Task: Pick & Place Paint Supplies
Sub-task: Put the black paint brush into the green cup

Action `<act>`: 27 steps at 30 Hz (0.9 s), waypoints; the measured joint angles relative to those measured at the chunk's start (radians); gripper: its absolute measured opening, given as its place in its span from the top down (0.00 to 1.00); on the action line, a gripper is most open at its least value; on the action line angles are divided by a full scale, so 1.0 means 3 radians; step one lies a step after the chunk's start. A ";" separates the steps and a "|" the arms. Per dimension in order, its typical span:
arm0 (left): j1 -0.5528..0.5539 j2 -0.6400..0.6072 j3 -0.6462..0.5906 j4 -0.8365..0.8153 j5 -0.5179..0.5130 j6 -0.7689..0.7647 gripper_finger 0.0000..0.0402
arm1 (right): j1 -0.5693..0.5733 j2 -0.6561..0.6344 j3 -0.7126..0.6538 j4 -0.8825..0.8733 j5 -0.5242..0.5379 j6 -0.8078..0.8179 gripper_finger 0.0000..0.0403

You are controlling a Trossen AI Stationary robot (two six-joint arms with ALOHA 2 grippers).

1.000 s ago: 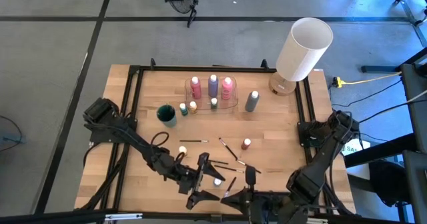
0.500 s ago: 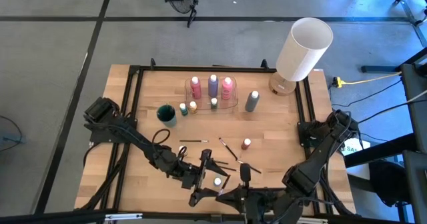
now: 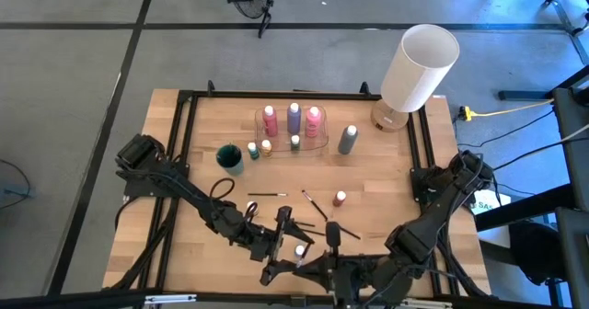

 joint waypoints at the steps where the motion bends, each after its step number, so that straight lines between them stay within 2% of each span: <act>1: 0.0000 0.0001 0.0000 0.0000 0.0000 0.0000 0.25 | 0.0000 0.0000 0.0000 0.0000 0.0000 0.0000 1.00; 14: 0.0007 -0.0002 0.0000 -0.0008 -0.0001 0.0058 0.53 | 0.0001 0.0000 -0.0001 -0.0025 -0.0078 0.0024 1.00; 27: 0.0018 -0.0003 0.0000 -0.0008 -0.0005 0.0052 0.66 | 0.0000 0.0000 -0.0001 -0.0042 -0.0078 0.0050 1.00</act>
